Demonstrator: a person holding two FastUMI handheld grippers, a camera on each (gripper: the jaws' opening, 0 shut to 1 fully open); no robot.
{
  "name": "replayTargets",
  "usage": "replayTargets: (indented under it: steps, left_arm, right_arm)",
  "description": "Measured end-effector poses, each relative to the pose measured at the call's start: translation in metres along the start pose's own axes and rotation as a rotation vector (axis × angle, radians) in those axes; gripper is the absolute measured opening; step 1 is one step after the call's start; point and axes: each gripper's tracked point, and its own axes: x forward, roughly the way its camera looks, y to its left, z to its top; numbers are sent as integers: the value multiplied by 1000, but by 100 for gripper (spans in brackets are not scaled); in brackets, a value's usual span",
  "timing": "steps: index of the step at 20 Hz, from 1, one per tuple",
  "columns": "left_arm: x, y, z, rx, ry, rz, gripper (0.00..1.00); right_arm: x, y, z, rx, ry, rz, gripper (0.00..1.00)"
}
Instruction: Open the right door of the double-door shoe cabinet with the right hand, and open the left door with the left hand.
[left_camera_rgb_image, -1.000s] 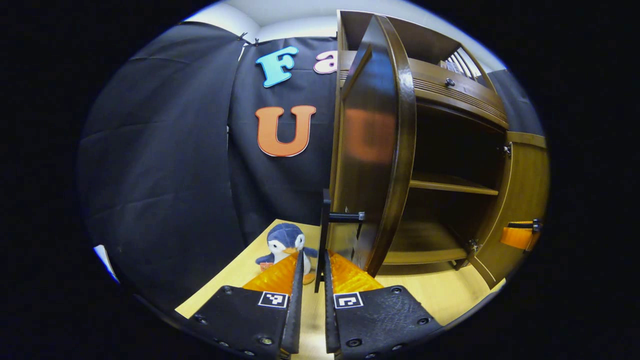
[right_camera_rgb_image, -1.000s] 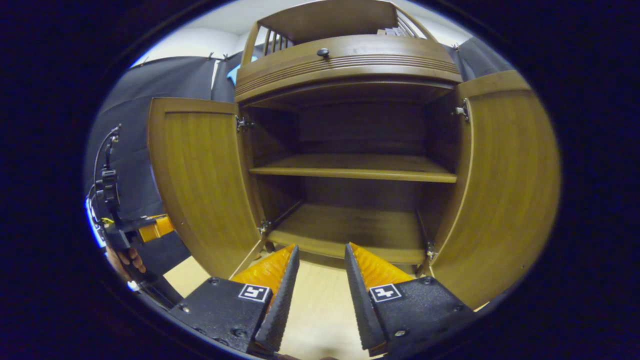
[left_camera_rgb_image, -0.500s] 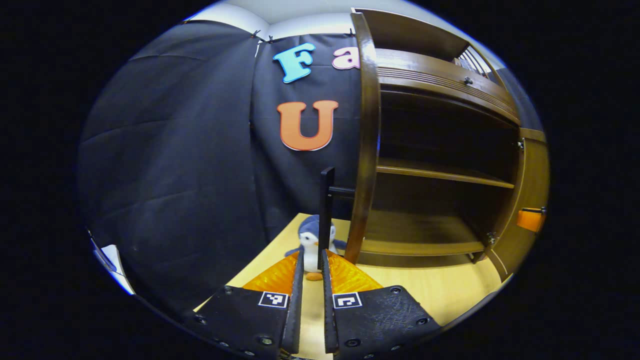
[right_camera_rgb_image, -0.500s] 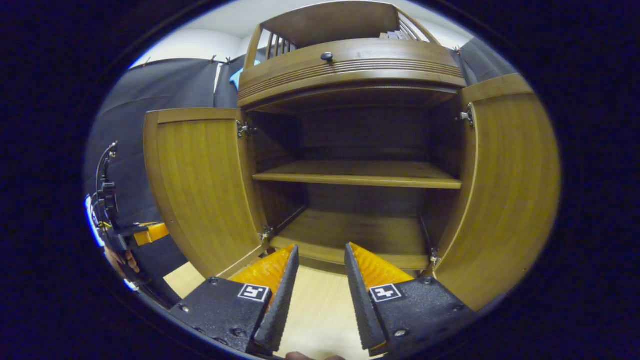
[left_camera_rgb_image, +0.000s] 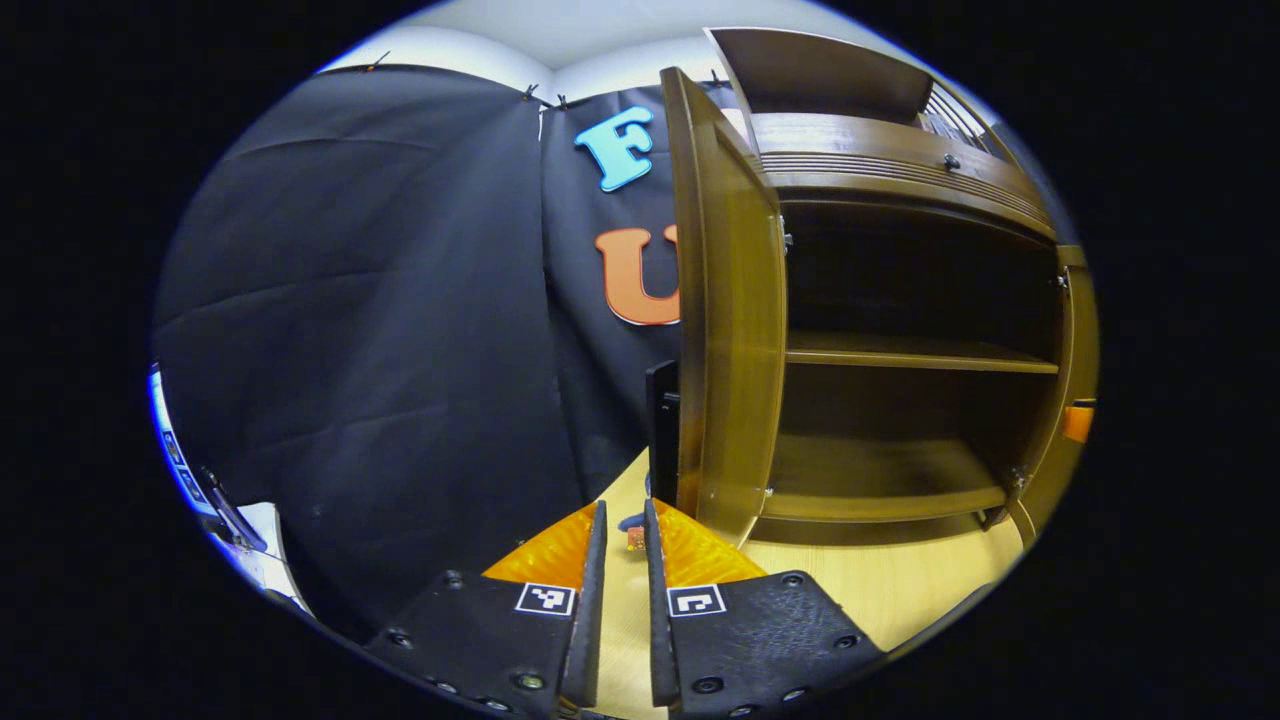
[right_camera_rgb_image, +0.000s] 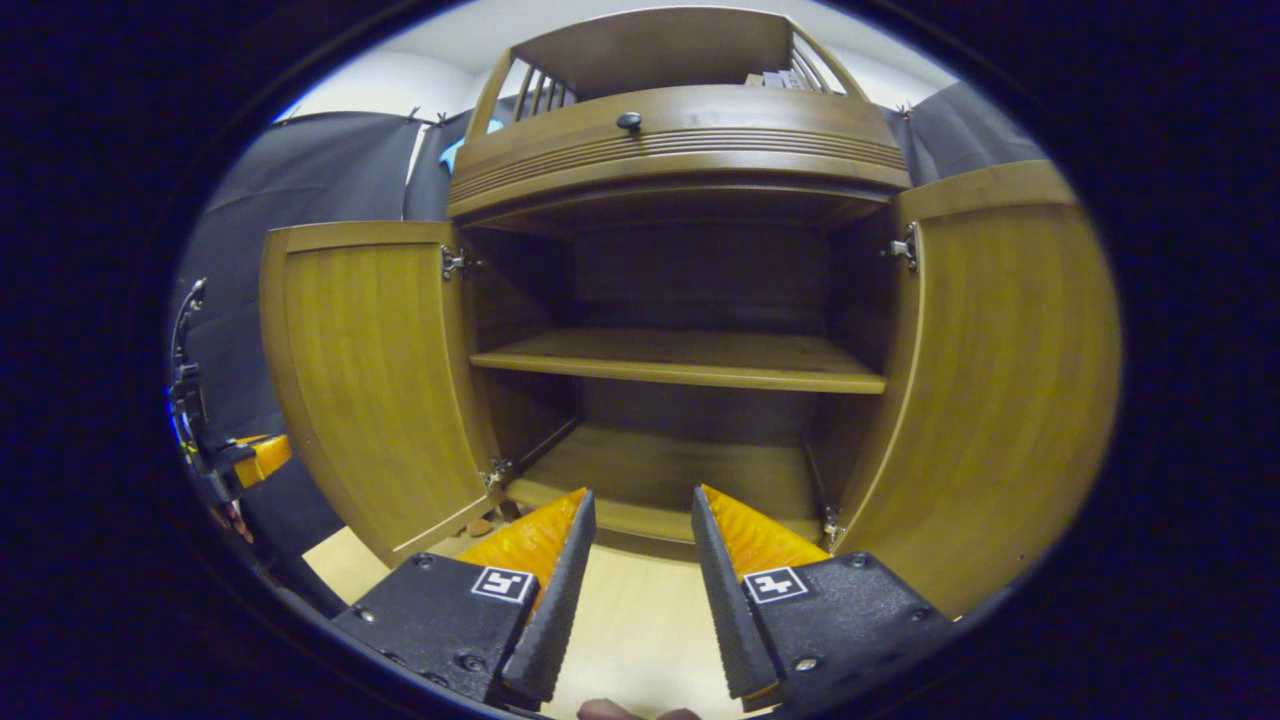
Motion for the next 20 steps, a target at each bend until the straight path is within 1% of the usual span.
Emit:
replayTargets:
  steps: [1,3,4,5,6,7,8,9,10,11,12,13,14,15,16,17,18,19,20]
  left_arm:
    - [0,1,3,6,-15,7,20]
    - [-4,-5,12,20,-58,1,24]
    - [-5,-11,17,26,-74,-9,24]
    - [-5,-16,24,27,-97,-25,22]
    - [-3,-25,29,27,-113,-61,26]
    - [-1,-32,33,24,-127,-89,48]
    - [1,-43,35,16,-136,-131,49]
    - [-2,-55,41,6,-150,-168,56]
    - [-4,-67,46,-3,-160,-211,63]
    - [-5,-77,49,-7,-172,-242,55]
    - [-8,-83,52,-14,-185,-270,60]
    - [-11,-91,55,-19,-198,-301,65]
    - [-14,-98,57,-21,-207,-327,66]
    - [-17,-111,59,-23,-216,-352,87]
    - [-21,-120,62,-24,-221,-378,89]
    - [-23,-128,65,-27,-228,-406,79]
    - [-30,-135,67,-28,-232,-437,89]
    - [-33,-138,71,-32,-246,-458,92]
    - [-36,-140,73,-28,-251,-473,84]
  right_arm:
    - [-2,-5,1,3,-3,-14,63]
    - [-4,-11,5,12,-13,-34,63]
    - [-5,-15,7,16,-18,-45,64]
    - [-7,-17,9,22,-21,-48,69]
    - [-9,-18,12,27,-25,-45,77]
    - [-11,-20,14,30,-33,-50,78]
    - [-13,-21,18,31,-42,-53,79]
    - [-16,-23,23,32,-52,-57,79]
    - [-19,-25,26,32,-62,-61,82]
    - [-23,-26,31,31,-77,-66,79]
    - [-26,-27,37,28,-91,-70,82]
    - [-30,-29,43,26,-106,-76,80]
    - [-33,-31,48,26,-121,-79,82]
    - [-37,-32,54,27,-138,-79,85]
    - [-40,-33,59,28,-154,-81,89]
    - [-43,-35,64,30,-169,-82,90]
    - [-48,-37,68,32,-183,-85,91]
    - [-52,-37,74,35,-197,-83,91]
    - [-55,-36,78,38,-206,-76,91]
